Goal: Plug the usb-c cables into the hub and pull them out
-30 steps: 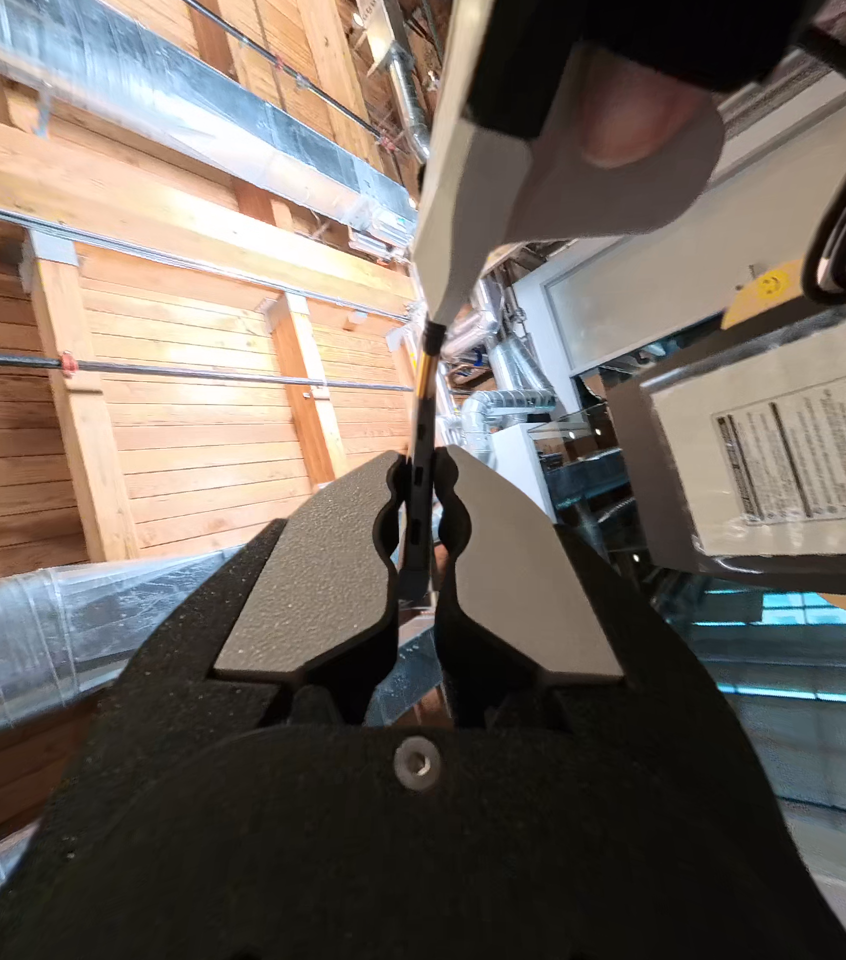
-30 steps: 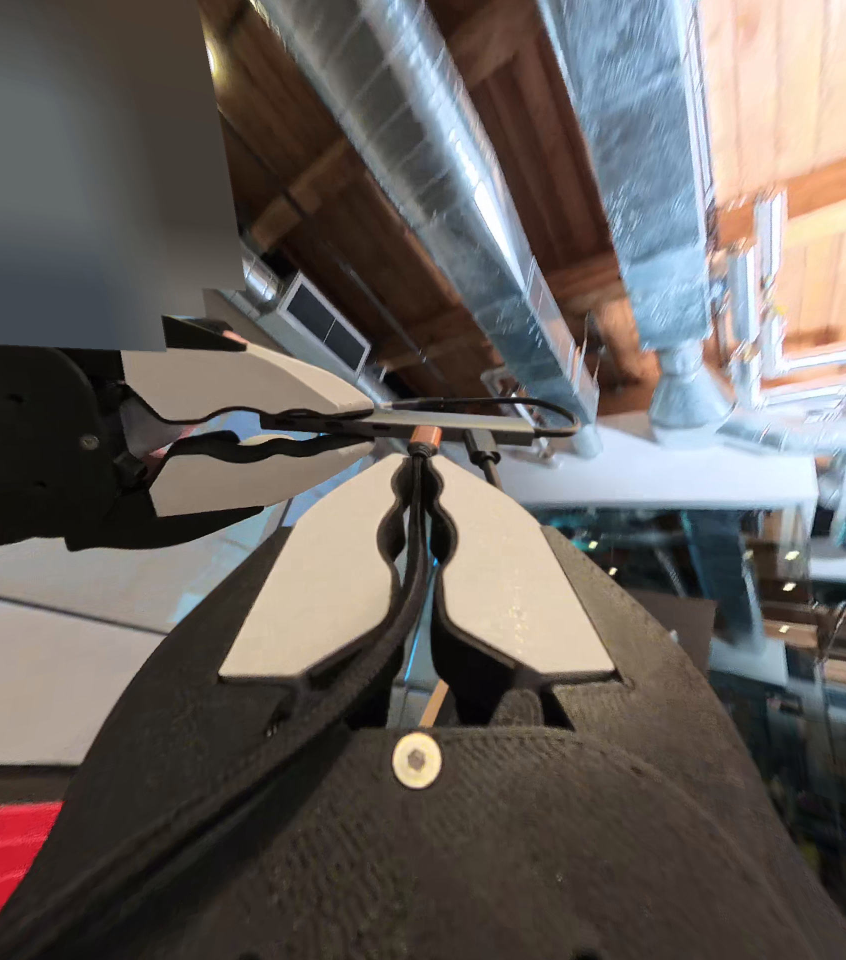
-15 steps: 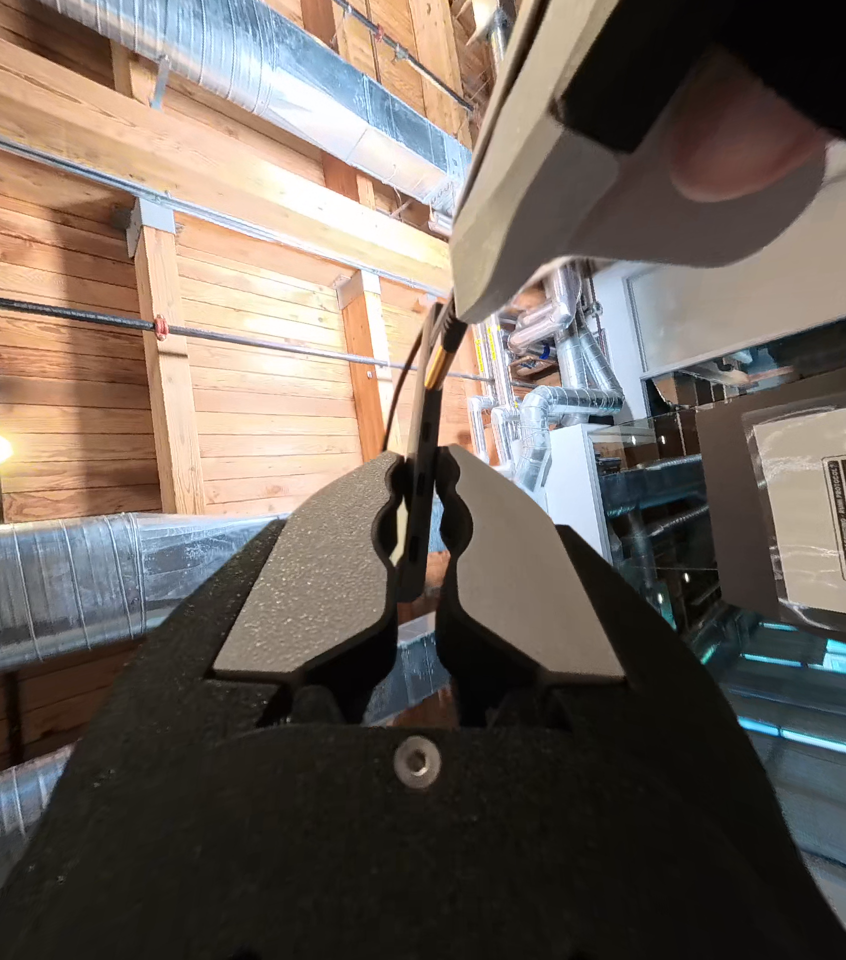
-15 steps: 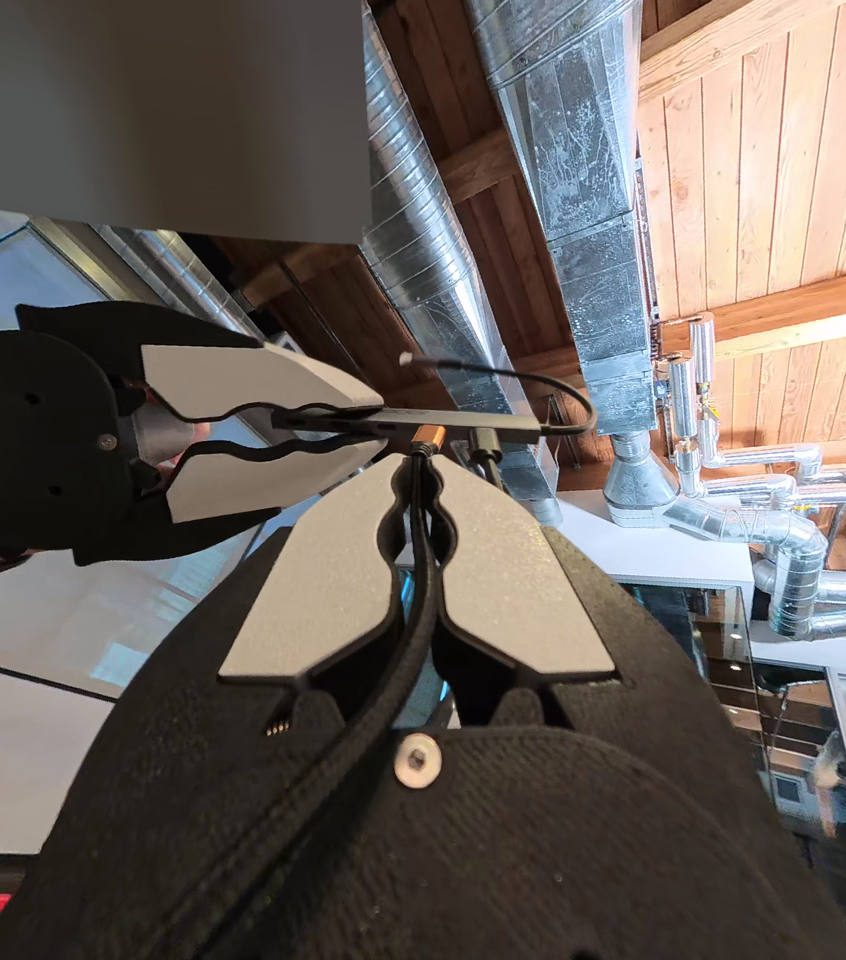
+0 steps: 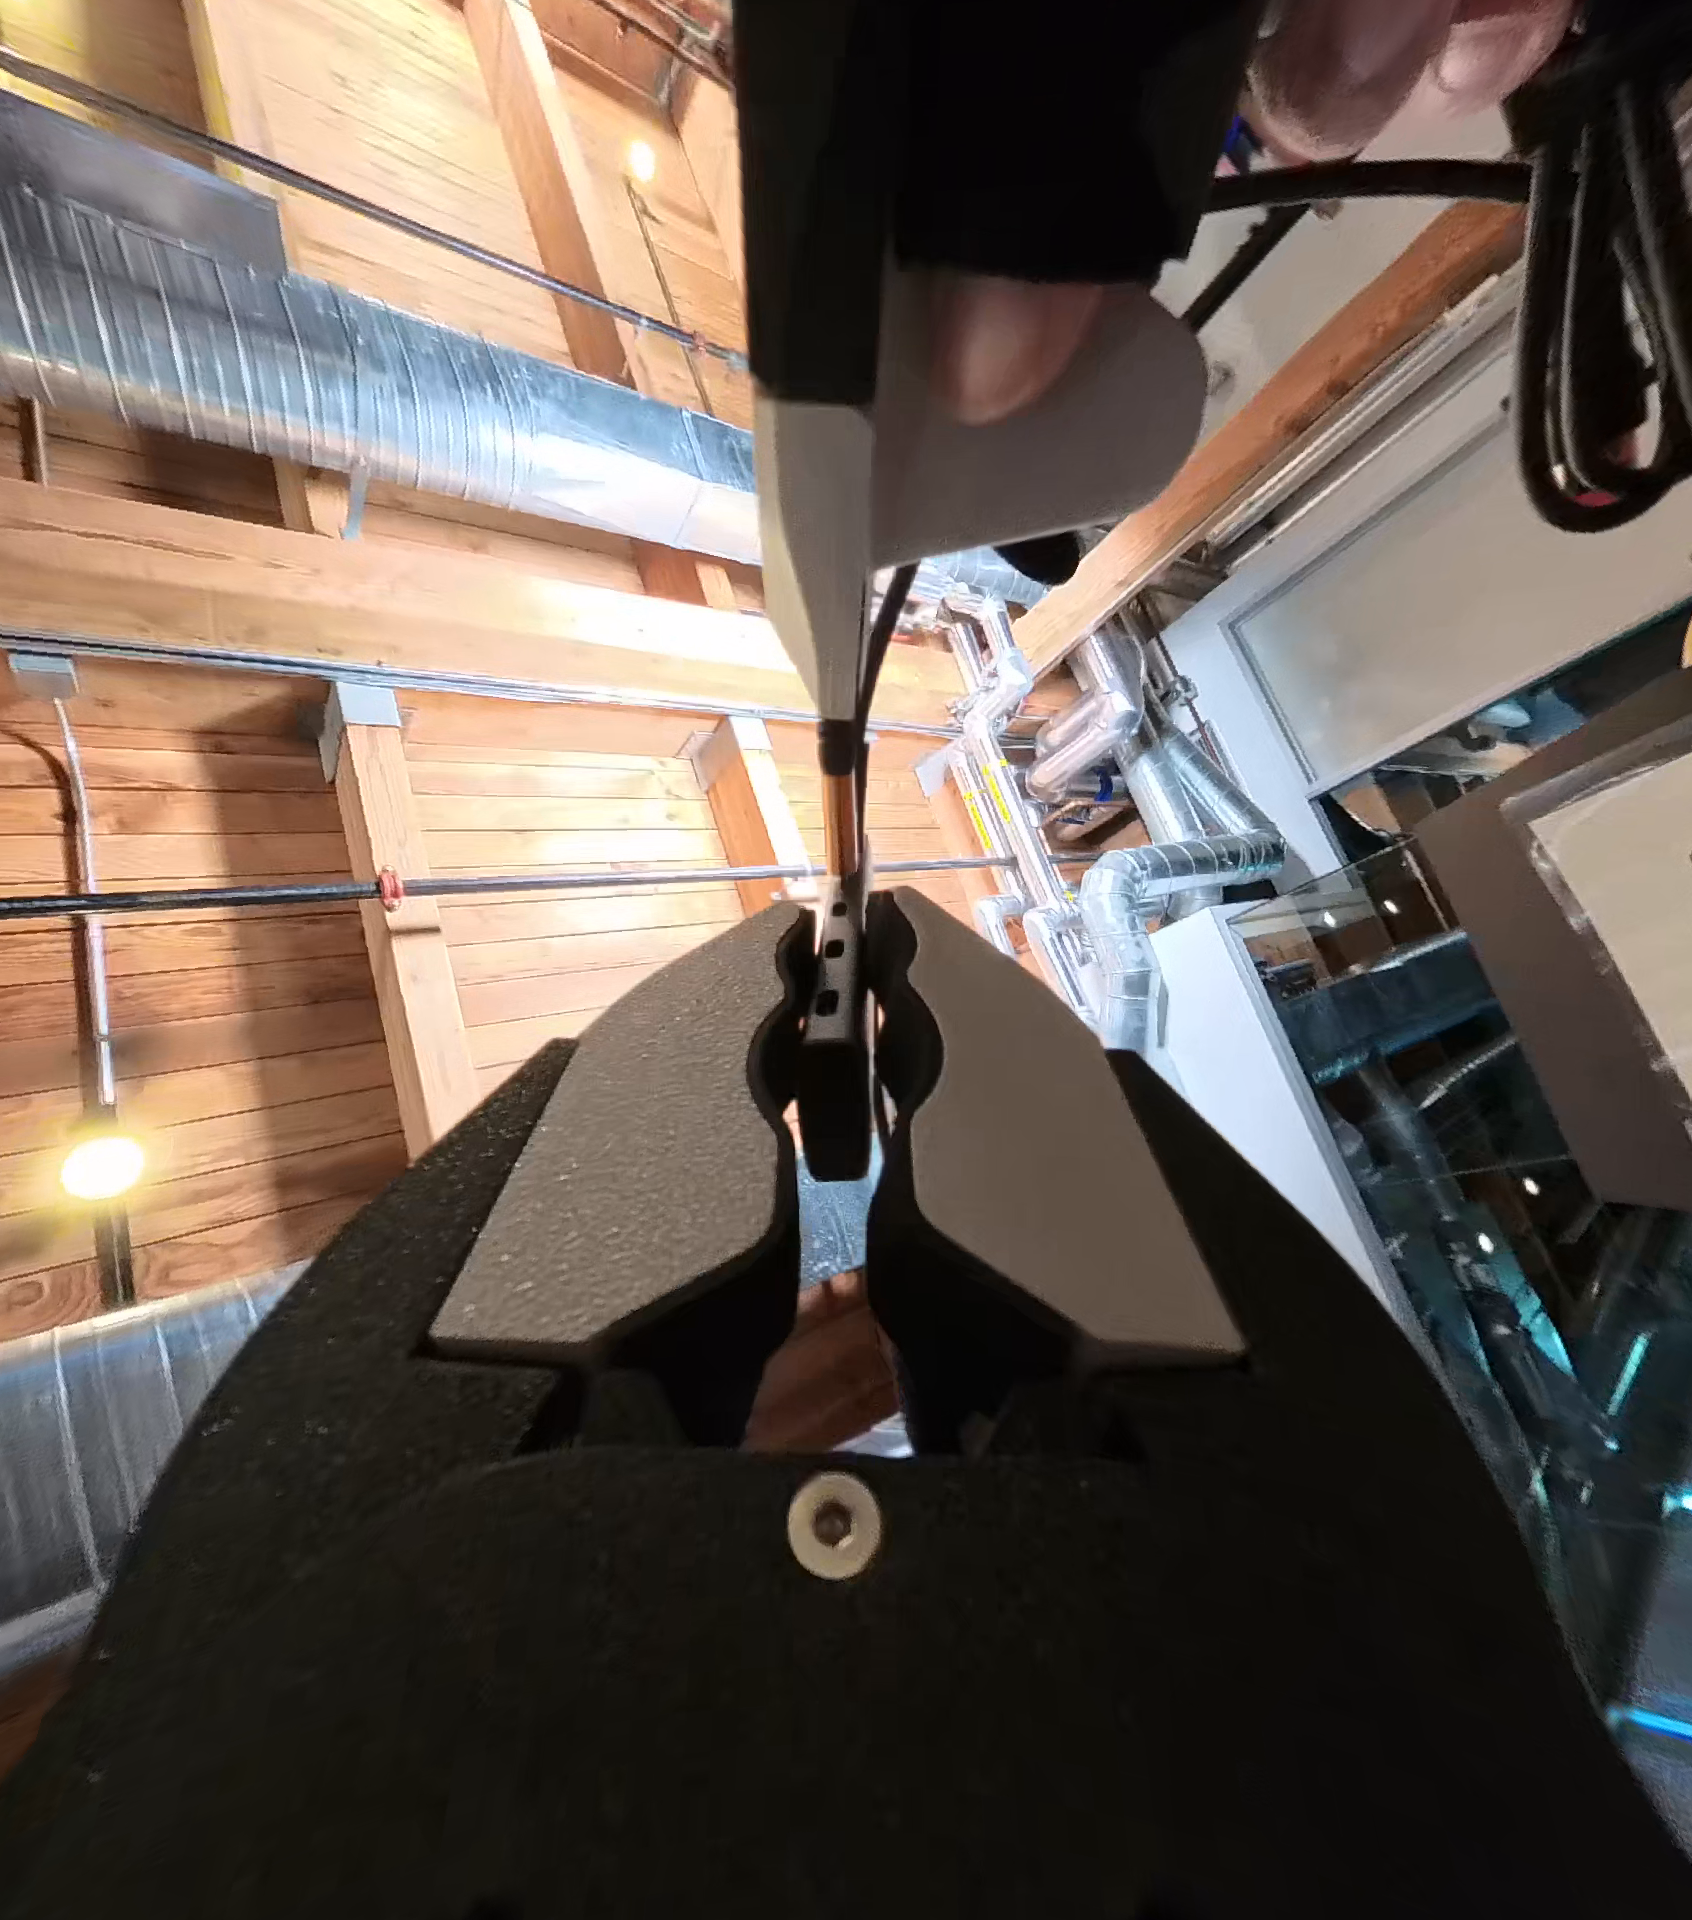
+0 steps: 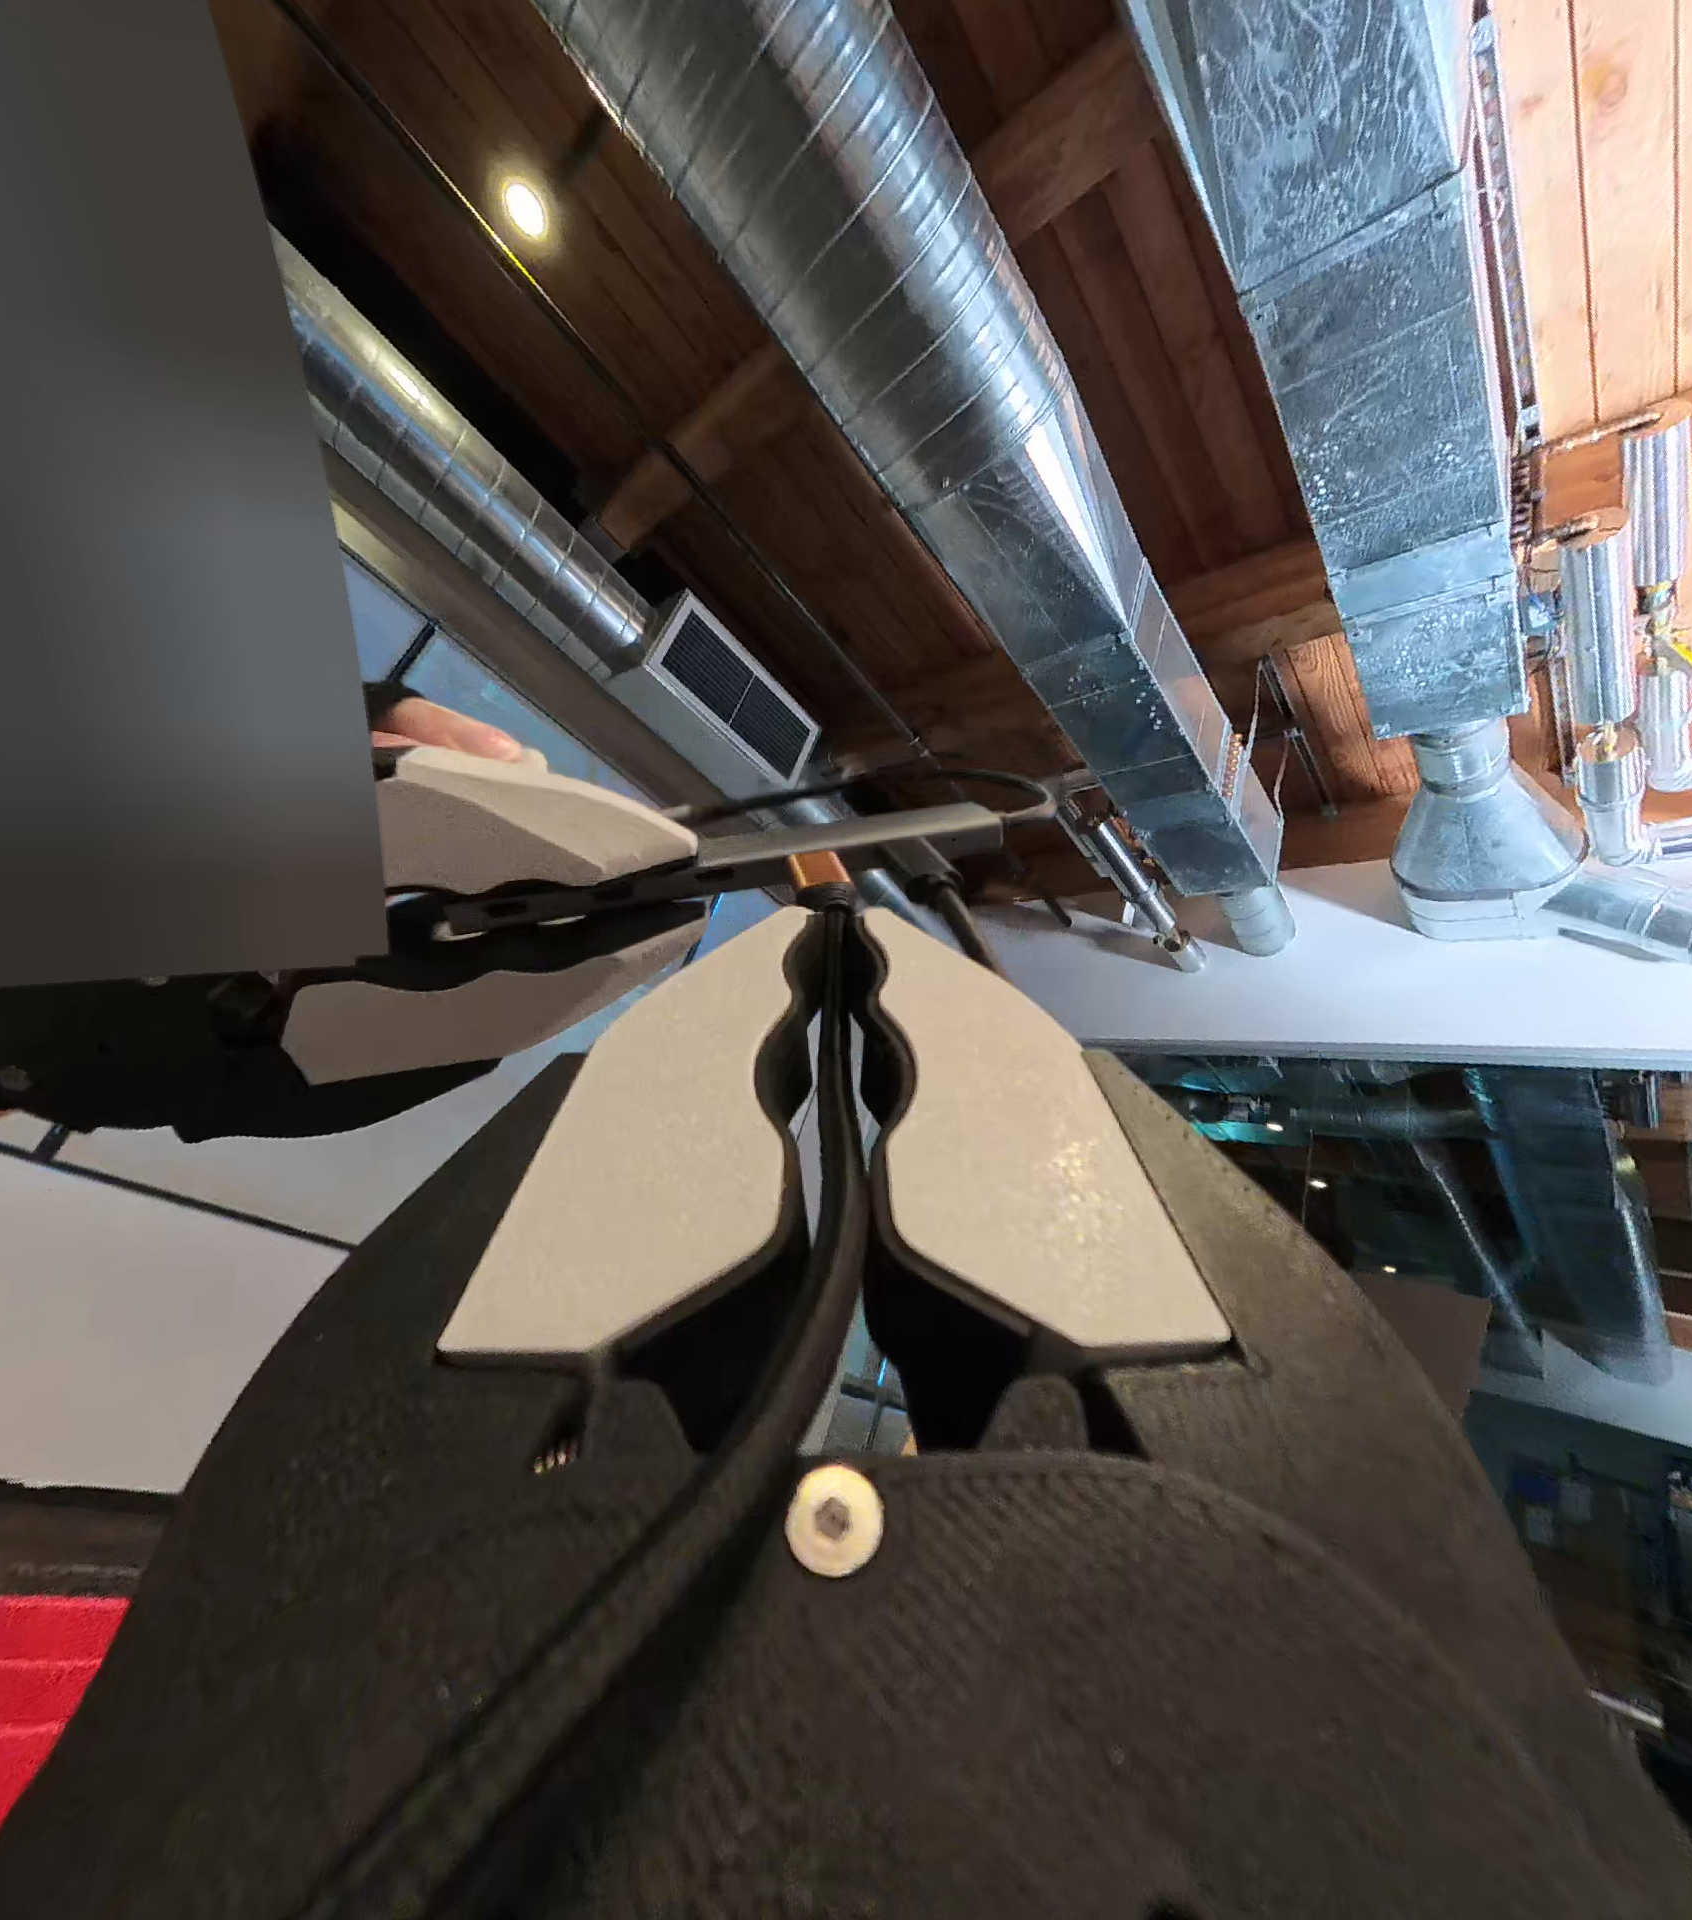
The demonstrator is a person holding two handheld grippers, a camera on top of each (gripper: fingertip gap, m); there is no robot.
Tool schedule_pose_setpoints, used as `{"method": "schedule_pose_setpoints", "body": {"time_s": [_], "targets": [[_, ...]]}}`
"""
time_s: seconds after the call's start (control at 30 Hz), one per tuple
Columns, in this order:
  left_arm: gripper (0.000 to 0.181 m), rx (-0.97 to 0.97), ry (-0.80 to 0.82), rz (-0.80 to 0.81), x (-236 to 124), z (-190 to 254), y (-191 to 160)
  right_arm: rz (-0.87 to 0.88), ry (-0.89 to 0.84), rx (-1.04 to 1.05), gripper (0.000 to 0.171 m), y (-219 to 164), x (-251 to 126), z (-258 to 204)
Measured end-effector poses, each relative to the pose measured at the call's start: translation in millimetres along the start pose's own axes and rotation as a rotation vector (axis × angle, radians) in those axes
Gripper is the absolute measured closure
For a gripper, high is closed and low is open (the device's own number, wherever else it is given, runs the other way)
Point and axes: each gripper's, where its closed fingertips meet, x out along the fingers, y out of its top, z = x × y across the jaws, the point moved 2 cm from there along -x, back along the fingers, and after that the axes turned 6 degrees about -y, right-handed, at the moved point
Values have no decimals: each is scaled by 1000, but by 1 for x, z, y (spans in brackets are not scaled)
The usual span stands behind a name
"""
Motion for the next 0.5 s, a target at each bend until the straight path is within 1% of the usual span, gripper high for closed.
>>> {"method": "schedule_pose_setpoints", "body": {"time_s": [0.1, 0.17, 0.27, 0.4, 0.5], "targets": [[173, -36, 21, -7, -1, -4, 0, 27, 28, -16, 167, 3, -2, -1], [173, -80, 24, -50, 0, -6, -1, 48, 7, -64, 168, 6, -4, -3], [172, -134, 94, -80, -2, -17, -4, 108, -14, -160, 167, 15, -7, -11], [171, -223, 149, -125, -3, -28, -9, 159, -56, -244, 167, 25, -10, -17], [170, -278, 149, -140, 0, -28, -12, 147, -84, -285, 167, 27, -9, -19]]}}
